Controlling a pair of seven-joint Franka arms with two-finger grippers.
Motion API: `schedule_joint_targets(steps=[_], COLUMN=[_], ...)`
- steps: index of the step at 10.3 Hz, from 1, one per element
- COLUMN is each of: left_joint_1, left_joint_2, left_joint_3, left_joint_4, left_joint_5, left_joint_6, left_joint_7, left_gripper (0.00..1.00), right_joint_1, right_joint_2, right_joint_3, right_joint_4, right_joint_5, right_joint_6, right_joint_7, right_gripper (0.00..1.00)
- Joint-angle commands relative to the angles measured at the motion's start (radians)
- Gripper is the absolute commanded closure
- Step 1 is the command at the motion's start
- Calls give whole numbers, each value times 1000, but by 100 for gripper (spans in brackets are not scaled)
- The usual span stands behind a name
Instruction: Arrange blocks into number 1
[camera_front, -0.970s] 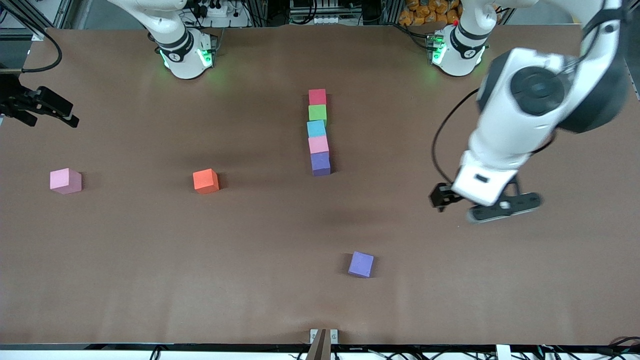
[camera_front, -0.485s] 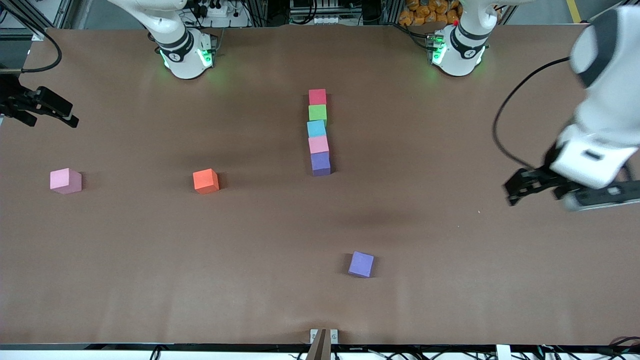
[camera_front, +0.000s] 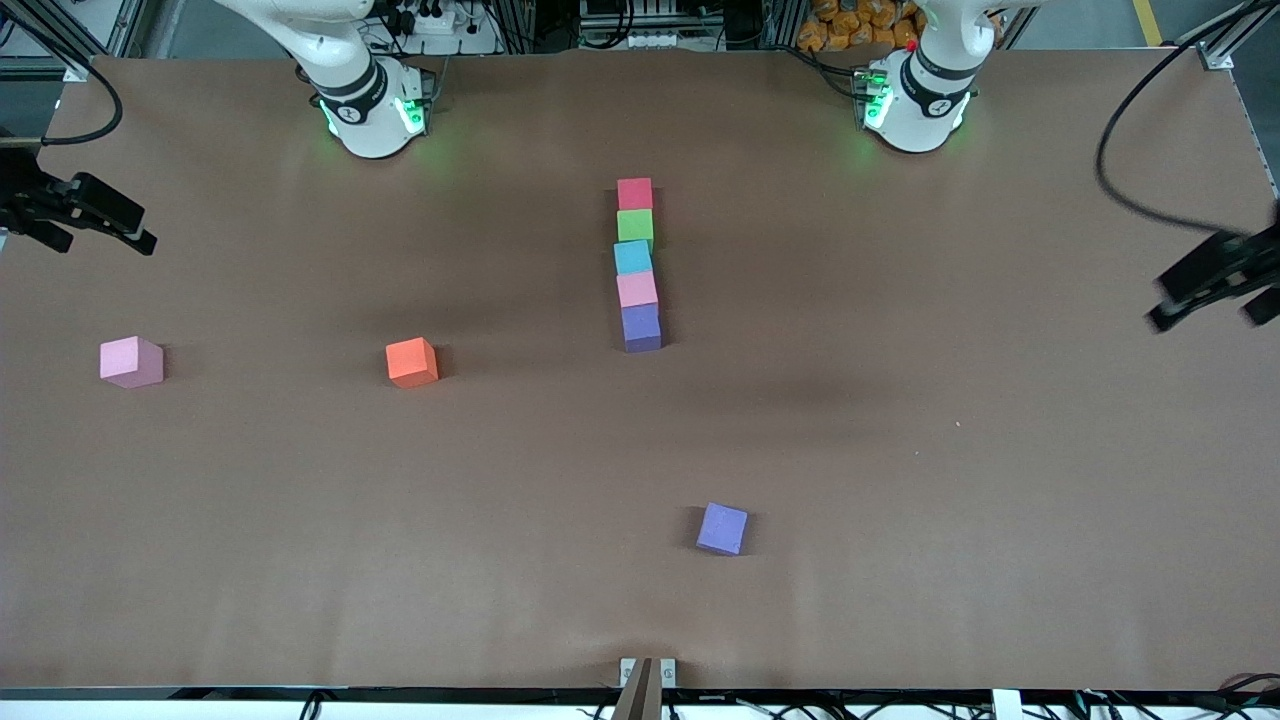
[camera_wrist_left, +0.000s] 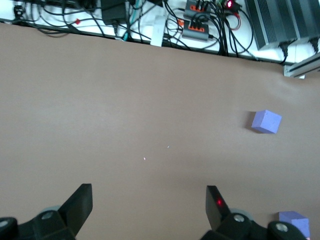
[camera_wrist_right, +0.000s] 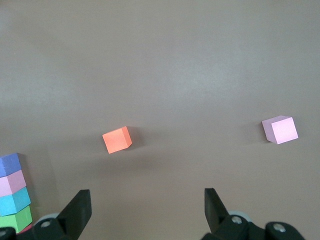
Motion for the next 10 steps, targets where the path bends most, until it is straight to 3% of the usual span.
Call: schedule_joint_targets(steps=[1, 5, 10], left_joint_1=[-26, -26, -30], left_joint_2=[-67, -75, -75], left_joint_3=[49, 46, 43], left_joint_4=[-31, -23, -23], left_joint_5=[-28, -11, 7], left_joint_6=[-78, -159, -175], left_joint_7=[93, 113, 121], left_gripper=[0, 0, 0], right_joint_1=[-4, 31, 31], right_joint_2=[-14, -16, -16], right_joint_3=[5, 17, 11], right_joint_4=[-2, 1, 2], right_joint_5=[8, -51, -43], right_joint_6=[-11, -17, -15], right_joint_7=[1, -2, -3], right_gripper=[0, 0, 0])
